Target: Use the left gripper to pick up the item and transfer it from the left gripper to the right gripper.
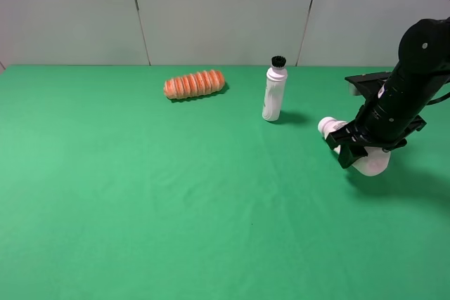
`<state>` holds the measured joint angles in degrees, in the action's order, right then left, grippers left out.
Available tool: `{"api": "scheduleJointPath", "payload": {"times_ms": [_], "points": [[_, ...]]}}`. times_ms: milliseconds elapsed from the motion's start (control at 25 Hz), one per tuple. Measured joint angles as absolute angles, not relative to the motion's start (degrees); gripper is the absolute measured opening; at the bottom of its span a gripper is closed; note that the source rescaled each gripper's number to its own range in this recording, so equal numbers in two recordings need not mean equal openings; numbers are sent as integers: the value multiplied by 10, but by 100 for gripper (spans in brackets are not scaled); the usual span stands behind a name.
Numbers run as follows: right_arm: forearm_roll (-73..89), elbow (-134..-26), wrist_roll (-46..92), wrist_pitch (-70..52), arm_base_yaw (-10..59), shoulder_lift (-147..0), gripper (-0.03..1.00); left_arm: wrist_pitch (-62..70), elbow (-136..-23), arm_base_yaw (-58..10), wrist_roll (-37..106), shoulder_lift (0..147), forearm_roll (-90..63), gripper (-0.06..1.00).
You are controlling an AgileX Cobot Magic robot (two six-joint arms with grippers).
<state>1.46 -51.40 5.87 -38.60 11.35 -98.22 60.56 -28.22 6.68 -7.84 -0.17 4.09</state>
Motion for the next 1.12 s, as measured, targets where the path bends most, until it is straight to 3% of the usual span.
{"api": "scheduleJointPath", "payload": {"times_ms": [280,320,360,400,480,520,680,1120], "points": [[15,-514,49,-390,114,-982,0,606,-282,67,-78,-2,41,100],[15,-514,45,-393,114,-982,6,606,-282,67,-78,-2,41,100],[15,-514,44,-395,114,-982,30,606,-282,67,-78,-2,41,100],[15,-514,44,-397,114,-982,62,606,-282,67,-78,-2,41,100],[15,-514,44,-402,114,-982,85,606,-282,67,-78,-2,41,100],[15,-514,44,-405,114,-982,91,606,-282,67,-78,-2,41,100],[16,-514,44,-405,114,-982,98,606,-282,67,-78,-2,41,100],[17,-514,44,-405,114,-980,100,606,-282,67,-78,-2,41,100]]}}
